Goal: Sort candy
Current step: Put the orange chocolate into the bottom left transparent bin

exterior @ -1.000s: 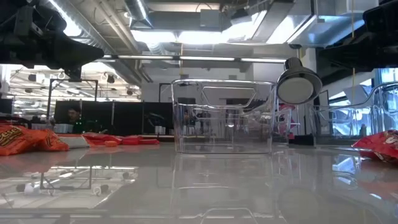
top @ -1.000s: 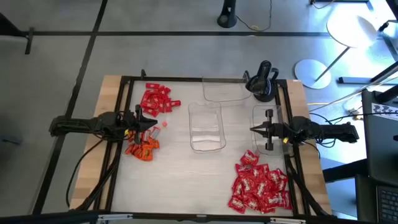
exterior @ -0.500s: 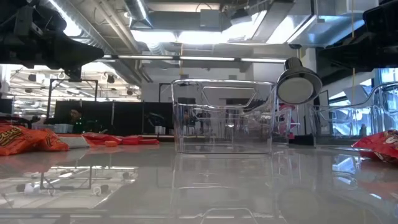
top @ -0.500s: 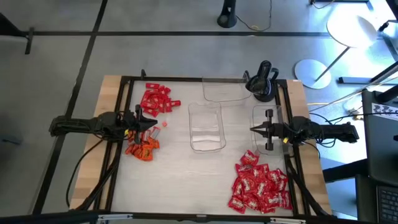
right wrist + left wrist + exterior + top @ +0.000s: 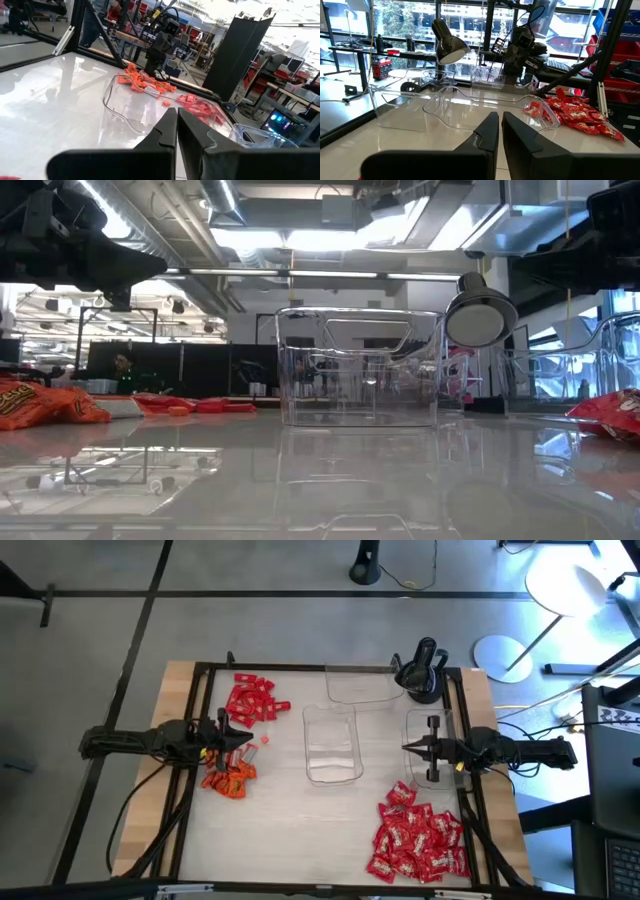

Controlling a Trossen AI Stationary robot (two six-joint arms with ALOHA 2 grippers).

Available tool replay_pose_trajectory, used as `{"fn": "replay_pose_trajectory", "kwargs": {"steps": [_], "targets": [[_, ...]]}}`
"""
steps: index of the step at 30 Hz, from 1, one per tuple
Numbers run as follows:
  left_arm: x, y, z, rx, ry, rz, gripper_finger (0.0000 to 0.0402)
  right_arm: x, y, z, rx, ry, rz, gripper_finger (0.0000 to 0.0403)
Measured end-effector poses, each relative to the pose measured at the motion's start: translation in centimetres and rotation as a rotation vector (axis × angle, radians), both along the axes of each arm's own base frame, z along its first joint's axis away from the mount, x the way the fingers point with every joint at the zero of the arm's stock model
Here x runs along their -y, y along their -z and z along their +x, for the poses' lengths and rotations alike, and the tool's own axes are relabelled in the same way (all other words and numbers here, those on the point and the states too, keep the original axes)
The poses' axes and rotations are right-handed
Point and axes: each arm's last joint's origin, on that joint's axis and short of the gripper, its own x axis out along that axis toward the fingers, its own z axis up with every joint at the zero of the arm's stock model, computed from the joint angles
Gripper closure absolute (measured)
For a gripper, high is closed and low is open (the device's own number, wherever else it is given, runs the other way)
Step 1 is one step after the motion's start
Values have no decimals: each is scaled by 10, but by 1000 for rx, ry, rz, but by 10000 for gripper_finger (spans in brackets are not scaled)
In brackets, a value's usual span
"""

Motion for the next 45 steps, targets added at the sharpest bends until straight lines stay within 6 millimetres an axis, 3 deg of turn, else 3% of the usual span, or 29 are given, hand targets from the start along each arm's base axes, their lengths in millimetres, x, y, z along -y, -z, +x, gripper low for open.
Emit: {"fn": "replay_pose_trajectory", "kwargs": {"steps": [4, 12, 17, 22, 27, 32, 39, 45], "targets": [[0, 0, 0, -9, -3, 51, 384, 0, 0, 0, 1, -1, 5, 388], [-1, -13, -1, 176, 13, -210, 384, 2, -10, -1, 100, 67, 70, 388], [-2, -20, -3, 252, -15, -226, 384, 7, -18, -3, 201, 216, 223, 388], [-8, -23, -5, 288, -172, -212, 384, 12, -21, -6, 295, 373, 435, 388], [-13, -34, -4, 258, -286, -165, 384, 14, -18, -5, 291, 450, 496, 388], [-15, -71, 8, 163, -316, -145, 384, 14, -15, -1, 254, 456, 503, 388], [-17, -152, 47, -202, -342, -125, 384, 14, -9, 5, 168, 478, 456, 388], [-18, -181, 73, -427, -377, -208, 384, 14, -8, 7, 161, 479, 450, 388]]}}
